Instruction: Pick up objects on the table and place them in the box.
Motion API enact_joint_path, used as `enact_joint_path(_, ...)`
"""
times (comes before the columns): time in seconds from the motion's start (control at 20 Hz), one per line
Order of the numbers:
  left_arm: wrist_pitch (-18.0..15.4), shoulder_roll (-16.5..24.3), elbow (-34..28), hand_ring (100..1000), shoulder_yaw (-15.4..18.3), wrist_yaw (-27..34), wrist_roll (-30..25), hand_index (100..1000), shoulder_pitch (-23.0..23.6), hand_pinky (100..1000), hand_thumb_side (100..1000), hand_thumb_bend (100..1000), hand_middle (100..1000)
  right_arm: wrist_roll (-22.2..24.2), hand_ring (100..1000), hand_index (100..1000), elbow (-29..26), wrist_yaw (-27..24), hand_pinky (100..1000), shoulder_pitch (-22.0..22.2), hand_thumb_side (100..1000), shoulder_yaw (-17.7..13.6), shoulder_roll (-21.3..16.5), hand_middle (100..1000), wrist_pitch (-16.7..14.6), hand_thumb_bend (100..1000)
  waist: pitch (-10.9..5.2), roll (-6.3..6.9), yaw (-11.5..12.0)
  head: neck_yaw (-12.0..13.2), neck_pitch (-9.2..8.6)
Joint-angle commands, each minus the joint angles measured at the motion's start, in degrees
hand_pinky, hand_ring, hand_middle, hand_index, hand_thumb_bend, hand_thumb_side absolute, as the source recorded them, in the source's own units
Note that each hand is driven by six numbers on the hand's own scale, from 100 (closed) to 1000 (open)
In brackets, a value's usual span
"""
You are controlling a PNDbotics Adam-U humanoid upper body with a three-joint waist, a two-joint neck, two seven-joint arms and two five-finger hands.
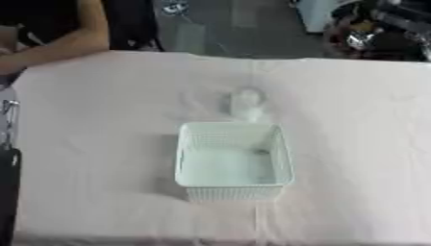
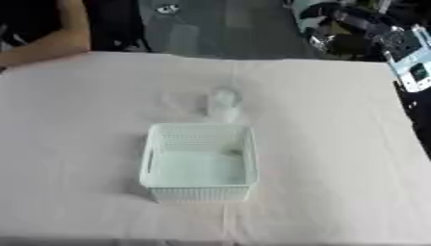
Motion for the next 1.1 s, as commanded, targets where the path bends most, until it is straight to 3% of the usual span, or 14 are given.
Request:
enact_joint_path(0.05, -0.04, 0.12, -0.81, 701, -0.3, 0.55, -0.54, 878, -1.13, 679, 902, 523, 731, 0.25, 1000, 839, 0.03, 3.2, 1000, -2.53, 826, -0.48, -0.28, 963, -0.13, 100, -0.46, -0.03, 0.27, -0.4, -0.06)
enact_joint_path(0.15, -0.09, -0.13, -0.81, 701, -0.56, 0.81, -0.89, 878, -1.56, 679, 900, 525, 730, -0.33, 1000, 817, 0.31, 4.64, 1000, -2.89, 848, -0.71, 0.02, 1000, -0.34, 100, -0.36, -0.17, 0.66, -0.29, -0.06)
enact_joint_path(0.65, -0.54, -1.77, -0.81, 701, -1.81, 2.66, -2.81, 877, -4.03, 679, 895, 538, 729, -5.11, 1000, 744, 2.27, 7.55, 1000, -3.92, 946, -1.92, 0.39, 1000, 0.72, 100, 0.28, -1.26, 2.79, 0.14, -0.06)
enact_joint_path(1.1, -1.18, -3.63, -0.81, 701, -2.8, 4.43, -4.69, 877, -6.65, 680, 886, 555, 727, -8.21, 1000, 732, 4.12, 9.19, 1000, -3.76, 992, -2.9, 0.35, 1000, 2.41, 100, 1.02, -2.72, 5.3, 0.65, -0.06)
